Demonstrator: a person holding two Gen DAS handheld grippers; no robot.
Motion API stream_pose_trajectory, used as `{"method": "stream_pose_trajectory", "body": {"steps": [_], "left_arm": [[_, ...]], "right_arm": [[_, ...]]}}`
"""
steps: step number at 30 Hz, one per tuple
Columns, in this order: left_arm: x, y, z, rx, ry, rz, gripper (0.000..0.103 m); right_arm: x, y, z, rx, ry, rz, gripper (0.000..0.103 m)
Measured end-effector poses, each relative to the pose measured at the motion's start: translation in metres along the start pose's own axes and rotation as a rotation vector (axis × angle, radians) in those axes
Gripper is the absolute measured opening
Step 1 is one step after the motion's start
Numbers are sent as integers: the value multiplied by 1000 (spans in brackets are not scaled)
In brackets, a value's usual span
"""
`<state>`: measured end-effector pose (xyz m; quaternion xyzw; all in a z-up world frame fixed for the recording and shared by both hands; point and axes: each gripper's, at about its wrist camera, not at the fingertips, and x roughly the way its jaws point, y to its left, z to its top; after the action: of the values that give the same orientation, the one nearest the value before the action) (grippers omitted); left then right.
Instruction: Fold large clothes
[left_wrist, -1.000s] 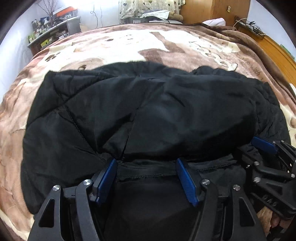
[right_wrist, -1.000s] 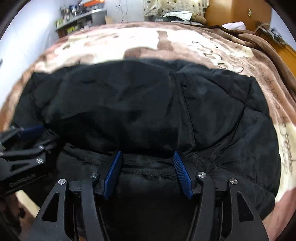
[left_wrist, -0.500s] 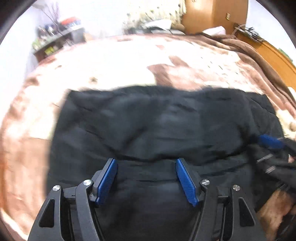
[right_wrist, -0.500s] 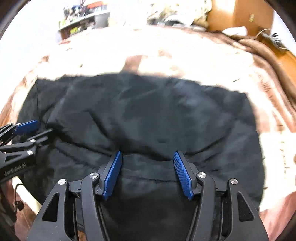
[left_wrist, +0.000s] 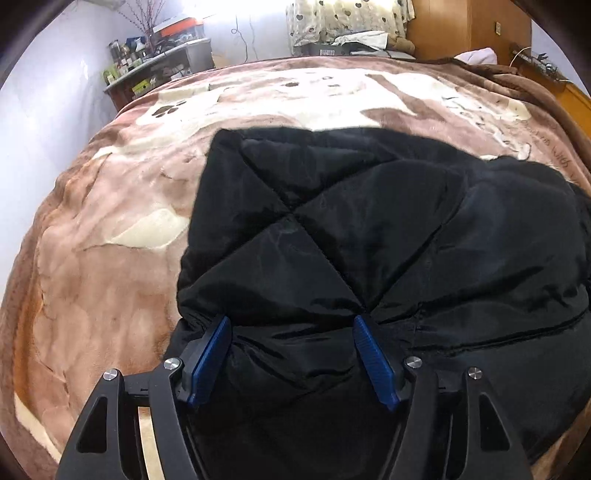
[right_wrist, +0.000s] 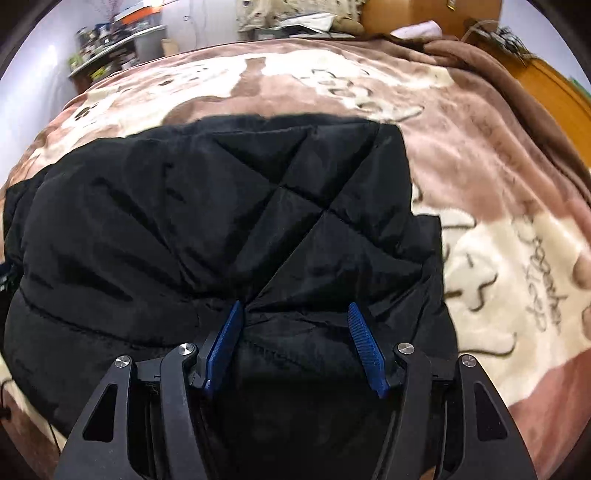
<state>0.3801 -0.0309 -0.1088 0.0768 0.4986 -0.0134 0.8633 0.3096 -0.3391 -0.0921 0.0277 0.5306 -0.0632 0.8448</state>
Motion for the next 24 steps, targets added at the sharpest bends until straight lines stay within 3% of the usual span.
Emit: {"method": "stream_pose_trajectory", "body": {"steps": [7, 10, 12, 16, 17, 21, 24], "left_arm": [[10, 0, -4, -15, 18, -11, 70], [-2, 6, -1, -25, 29, -23, 69], [-16, 15, -2, -18, 6, -30, 69], [-43, 32, -18, 7, -63, 82, 69], [-43, 36, -22, -4, -70, 103, 69], [-10, 44, -36, -50, 31, 21, 70], [0, 35, -36, -52, 30, 45, 70]], "right_arm": [[8, -8, 2, -3, 27, 15, 60], [-13, -11, 4, -6, 11, 15, 60], [-34, -20, 4, 16, -43, 40, 60], [-65, -30, -22, -6, -99, 36, 60], [-61, -30, -28, -19, -79, 27, 60], [-24, -24, -39, -50, 3, 9, 63], [-8, -21, -36, -38, 13, -11, 64]]}}
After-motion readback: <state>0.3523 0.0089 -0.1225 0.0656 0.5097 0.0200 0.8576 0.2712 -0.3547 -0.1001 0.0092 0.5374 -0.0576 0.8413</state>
